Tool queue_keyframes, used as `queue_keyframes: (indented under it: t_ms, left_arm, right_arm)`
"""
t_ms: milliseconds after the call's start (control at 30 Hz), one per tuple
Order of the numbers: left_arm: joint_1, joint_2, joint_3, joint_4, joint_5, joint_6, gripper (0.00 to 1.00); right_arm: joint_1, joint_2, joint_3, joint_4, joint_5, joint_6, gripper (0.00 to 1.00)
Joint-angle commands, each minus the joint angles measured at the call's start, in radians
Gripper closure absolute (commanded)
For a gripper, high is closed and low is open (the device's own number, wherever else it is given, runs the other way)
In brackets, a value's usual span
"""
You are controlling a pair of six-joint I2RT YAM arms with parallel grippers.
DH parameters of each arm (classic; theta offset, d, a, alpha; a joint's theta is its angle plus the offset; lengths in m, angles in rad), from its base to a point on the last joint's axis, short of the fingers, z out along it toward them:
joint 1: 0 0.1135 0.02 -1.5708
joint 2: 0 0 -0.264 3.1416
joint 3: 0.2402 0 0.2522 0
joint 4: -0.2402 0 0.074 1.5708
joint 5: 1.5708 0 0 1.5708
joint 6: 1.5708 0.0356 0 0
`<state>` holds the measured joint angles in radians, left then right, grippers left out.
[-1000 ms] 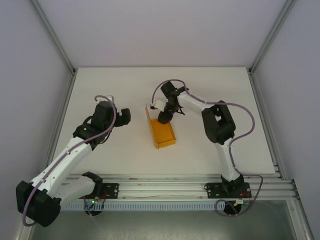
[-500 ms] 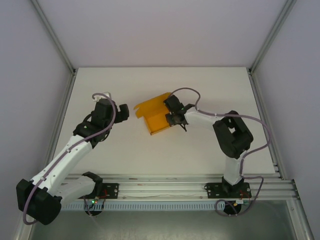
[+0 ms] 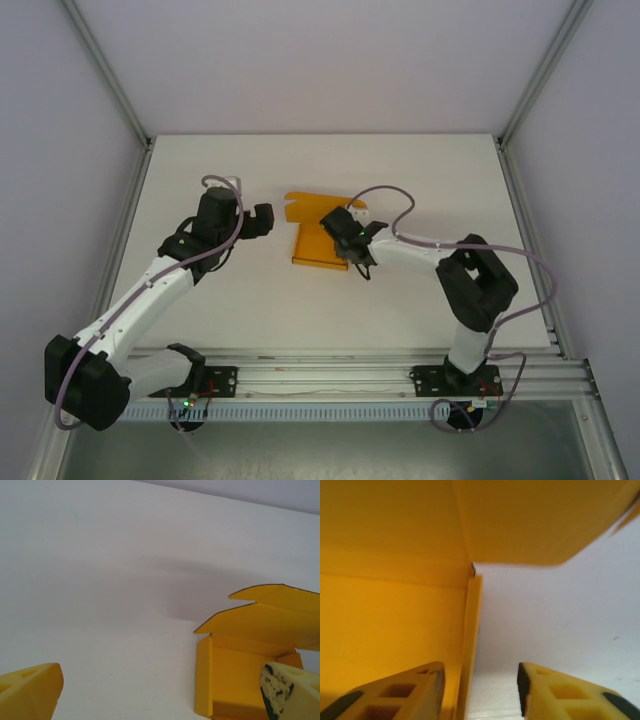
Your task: Assemble paper box
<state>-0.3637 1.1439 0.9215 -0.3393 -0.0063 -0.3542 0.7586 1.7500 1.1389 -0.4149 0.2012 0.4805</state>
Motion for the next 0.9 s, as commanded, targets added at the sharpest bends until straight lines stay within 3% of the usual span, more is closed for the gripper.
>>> queue_keyframes:
  t_ms: [0,100,200,400,567,700,867]
  left_arm:
    - [0.006,0.036,0.046,0.023,0.096,0.081,0.0]
    - [0.004,0.078,0.057,0.039,0.169,0.203,0.0]
    - [0.006,0.14,0.118,0.016,0.224,0.31,0.0]
    - [0.01,0.283,0.239,-0.049,0.304,0.49,0.0]
    - [0.023,0.436,0.382,-0.143,0.396,0.623,0.0]
    - [0.037,0.556,0.518,-0.256,0.406,0.723,0.01]
    - [0.042,0.666,0.622,-0.357,0.424,0.849,0.25]
  right_arm:
    - [0.001,-0.091,0.013,-0.018,0.12,-0.128,0.38]
    - [-0.021,-0.168,-0.034,0.041,0.09,-0.304,0.18]
    - [-0.071,-0.24,-0.049,0.074,-0.029,-0.495,0.0]
    - [-0.199,-0.255,0.037,0.008,-0.373,-0.827,0.0]
    - [-0.262,-0.146,0.201,-0.149,-0.476,-1.009,0.0]
    - [-0.294,-0.049,0.322,-0.253,-0.489,-1.102,0.13]
    - [-0.314,0.06,0.434,-0.362,-0.519,-1.17,0.41]
